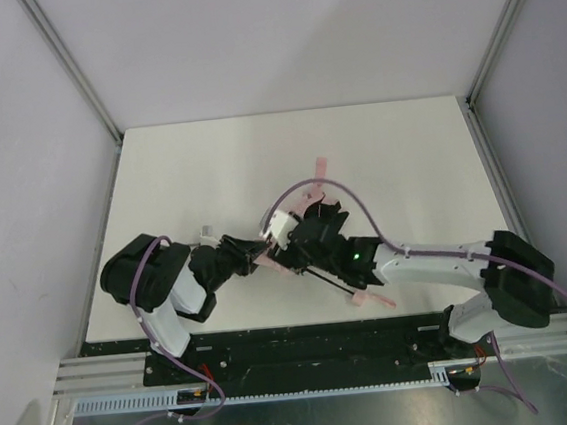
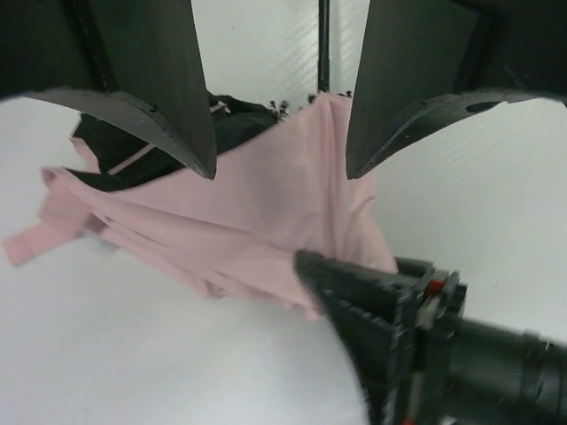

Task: Put away the umbrella

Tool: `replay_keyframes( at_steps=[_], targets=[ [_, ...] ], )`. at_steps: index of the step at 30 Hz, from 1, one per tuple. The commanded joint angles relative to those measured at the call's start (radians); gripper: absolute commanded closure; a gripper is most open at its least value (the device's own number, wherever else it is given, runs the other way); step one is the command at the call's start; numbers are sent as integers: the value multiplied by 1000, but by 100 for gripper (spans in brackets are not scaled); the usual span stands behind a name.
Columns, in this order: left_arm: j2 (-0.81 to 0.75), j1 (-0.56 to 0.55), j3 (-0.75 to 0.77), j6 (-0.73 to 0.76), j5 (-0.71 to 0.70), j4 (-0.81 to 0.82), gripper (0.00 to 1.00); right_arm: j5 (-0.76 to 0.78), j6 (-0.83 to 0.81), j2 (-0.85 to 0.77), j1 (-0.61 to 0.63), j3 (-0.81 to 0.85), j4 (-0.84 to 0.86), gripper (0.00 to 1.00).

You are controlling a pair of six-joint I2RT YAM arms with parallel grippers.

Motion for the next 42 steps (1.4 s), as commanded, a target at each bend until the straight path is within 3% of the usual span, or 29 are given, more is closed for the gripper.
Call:
replay_keyframes(
  at_steps=[1,8,14,21,23,27,30,33,38,42],
  targets=[
    [-98,7,19,-29,9,-155,100,37,-177,119,82,-30,163,35],
    [-175,10,84,-44,39,-459,100,92,-274,284,108,-15,297,32],
    [-262,22,182,8,36,-811,100,166,-280,404,87,-3,355,31],
    [-310,49,271,75,63,-1052,100,318,-277,550,51,37,384,34],
    [-322,58,290,98,67,-1097,100,362,-279,578,39,42,389,44],
    [-332,67,324,143,65,-1146,100,331,-279,618,43,46,352,84],
    [-344,75,339,176,29,-1155,100,240,-203,630,28,75,268,94],
    [-355,77,353,207,-7,-1156,88,91,-68,621,-5,100,183,99],
    [-395,88,364,254,-66,-1121,47,-76,59,617,-29,104,137,100],
    [-487,112,363,312,-128,-1090,26,-198,127,629,-56,103,133,100]
  ],
)
